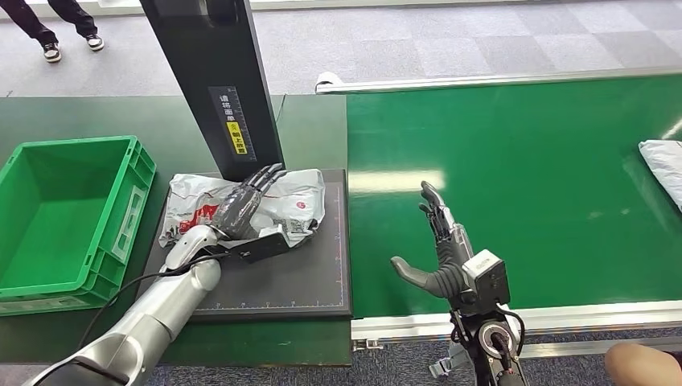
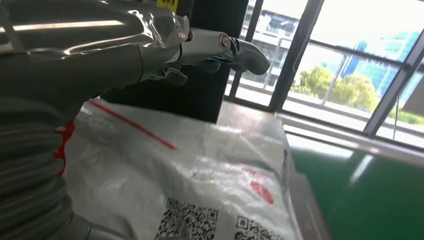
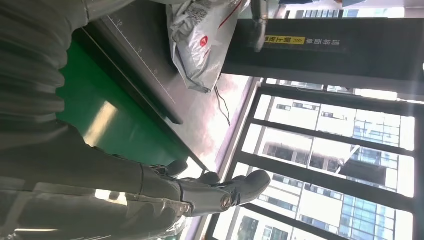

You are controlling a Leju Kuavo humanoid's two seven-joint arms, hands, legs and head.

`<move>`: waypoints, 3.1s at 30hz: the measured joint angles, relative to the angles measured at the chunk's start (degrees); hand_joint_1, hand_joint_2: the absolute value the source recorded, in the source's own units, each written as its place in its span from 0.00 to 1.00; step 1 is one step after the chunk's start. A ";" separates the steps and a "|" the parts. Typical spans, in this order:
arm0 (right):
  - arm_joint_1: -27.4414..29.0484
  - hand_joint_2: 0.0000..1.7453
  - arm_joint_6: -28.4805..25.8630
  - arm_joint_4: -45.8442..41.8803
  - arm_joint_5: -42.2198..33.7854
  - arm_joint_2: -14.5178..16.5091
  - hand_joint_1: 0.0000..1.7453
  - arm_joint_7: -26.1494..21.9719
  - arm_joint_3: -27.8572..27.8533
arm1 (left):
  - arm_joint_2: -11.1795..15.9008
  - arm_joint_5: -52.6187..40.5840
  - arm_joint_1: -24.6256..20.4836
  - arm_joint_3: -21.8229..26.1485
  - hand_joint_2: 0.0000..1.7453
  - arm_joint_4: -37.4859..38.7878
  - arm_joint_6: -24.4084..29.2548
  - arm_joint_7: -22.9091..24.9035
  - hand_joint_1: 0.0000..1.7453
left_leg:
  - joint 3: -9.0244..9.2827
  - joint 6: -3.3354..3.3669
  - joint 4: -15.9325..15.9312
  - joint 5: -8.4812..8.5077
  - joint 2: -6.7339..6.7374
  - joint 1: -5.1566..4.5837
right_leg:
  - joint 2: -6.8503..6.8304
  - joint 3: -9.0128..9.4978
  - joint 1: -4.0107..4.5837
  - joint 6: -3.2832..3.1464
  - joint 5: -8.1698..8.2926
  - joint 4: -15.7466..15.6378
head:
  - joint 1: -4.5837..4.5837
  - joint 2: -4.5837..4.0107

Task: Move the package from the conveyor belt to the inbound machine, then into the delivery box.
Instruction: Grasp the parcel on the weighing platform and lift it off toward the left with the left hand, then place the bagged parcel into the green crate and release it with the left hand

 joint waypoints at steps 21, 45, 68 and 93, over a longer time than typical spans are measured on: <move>2.09 1.00 0.04 -2.88 0.67 0.31 0.00 -0.78 -0.83 | 1.80 0.45 -1.27 -3.44 1.00 9.24 -3.91 0.30 1.00 | 0.14 0.00 -0.02 0.00 -0.01 0.00 | 0.00 0.17 0.00 -0.01 0.00 0.00 | 0.00 0.00; 4.10 1.00 -2.21 -5.36 0.23 0.80 0.00 -1.07 -5.63 | 8.64 10.66 6.73 0.65 1.00 -30.05 5.42 -2.45 1.00 | 0.01 -0.01 -0.02 0.00 0.00 0.01 | 0.00 0.03 0.01 -0.01 -0.01 0.00 | 0.00 0.00; 6.50 1.00 -2.28 -8.49 0.96 1.50 0.00 -1.93 -6.64 | 14.79 -12.53 -2.89 15.20 1.00 -24.40 15.12 8.66 1.00 | 0.09 -0.05 -0.03 0.04 0.19 0.03 | 0.16 0.01 0.03 -0.05 0.01 0.05 | -0.01 0.00; 6.53 1.00 -1.50 -8.60 1.86 2.20 0.00 -1.26 -7.03 | 21.75 -24.15 -11.65 24.18 1.00 10.29 17.39 18.68 1.00 | 0.01 -0.06 -0.03 0.04 0.26 0.02 | 0.25 -0.06 0.03 -0.07 0.02 0.06 | 0.02 0.00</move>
